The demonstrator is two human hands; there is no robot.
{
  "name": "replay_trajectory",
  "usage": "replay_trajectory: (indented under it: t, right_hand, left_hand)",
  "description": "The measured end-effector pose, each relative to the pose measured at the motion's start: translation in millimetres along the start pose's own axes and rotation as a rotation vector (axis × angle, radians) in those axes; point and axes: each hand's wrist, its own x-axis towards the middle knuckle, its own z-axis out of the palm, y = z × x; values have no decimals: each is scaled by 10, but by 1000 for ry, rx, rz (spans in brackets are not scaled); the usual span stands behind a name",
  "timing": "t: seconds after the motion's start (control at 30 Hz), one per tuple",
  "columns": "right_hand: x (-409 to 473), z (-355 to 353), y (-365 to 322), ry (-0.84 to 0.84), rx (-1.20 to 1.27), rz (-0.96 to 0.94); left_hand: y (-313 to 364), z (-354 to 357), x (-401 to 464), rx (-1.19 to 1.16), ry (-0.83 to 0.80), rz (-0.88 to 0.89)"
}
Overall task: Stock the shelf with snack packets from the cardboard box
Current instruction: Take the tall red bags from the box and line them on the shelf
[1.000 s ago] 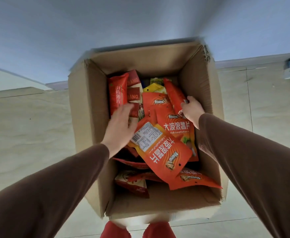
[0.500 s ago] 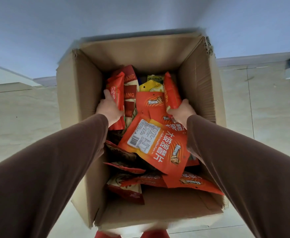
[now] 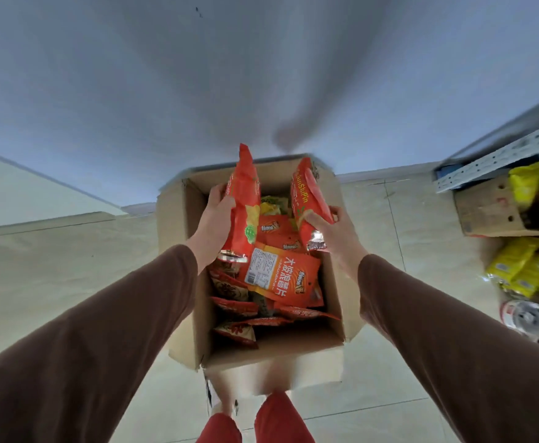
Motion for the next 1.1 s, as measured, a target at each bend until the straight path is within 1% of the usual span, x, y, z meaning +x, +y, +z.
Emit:
replay_trajectory:
  t: [0.07,0.13,0.2,0.27,0.3,0.37,0.43,0.47,0.57,0.6,0.67,0.7,0.8,0.87,0.97,1.03,1.1]
  right_hand:
    - [-429,-180,-364,-15,61,-25]
    - [-819,-388,-653,-59,181,-33]
    - [-1209,-578,-900,-103,282,-80]
    - [-1551,-682,-1139,-150,299,-185]
    - [-1705,-715,-1254,-155,295,-237]
    - [-1951,-786,-1472,-102,302,-331]
    - [-2171,-895,-1606,-38,335,-379]
    - [-2281,-962,-1631,-32,356,-380]
    - [-2633,-1227,-1601,-14,373,-358]
    - [-2751,-1334,-1585,-2,377,-354]
    - [-3000,-1599,-1570,24,404,-355]
    - [-3113,-1757,-1577,37,423,-357]
    - [-3442,-2333,-1680,85,446,-395]
    - [-3636,-2772,-1790,131,450,-441]
    - [-3882,-3515,-1932,224,430,-517]
    - [-3999,-4096,-1992,280,422,-547]
    - [-4083,-4709,-2053,339,418,-568]
  left_hand:
    - [393,67,-359,-117,-21,-42]
    - [759,190,-725,-257,-58,-106]
    - [1132,386,-1242,-323,-152,-143]
    - [1426,601,-1696,-297,-305,-102]
    - [1543,700,-1905,-340,-367,-96]
    - [1756,844,-2153,-415,-400,-55]
    - [1924,926,-2344,-438,-366,-8]
    - [1964,938,-2396,-413,-364,7]
    - [2087,984,-2643,-329,-281,-59]
    - [2134,1019,-2776,-299,-297,-86]
    - [2260,1197,-3097,-205,-430,-107]
    - [2345,1313,-3303,-136,-518,-90]
    - [2582,1795,-3814,71,-701,50]
    - [2739,2197,-4035,212,-760,137]
    - [2999,2878,-4238,341,-825,250]
    - [3181,3399,-4366,371,-854,305]
    - [3349,3957,-4502,320,-887,292]
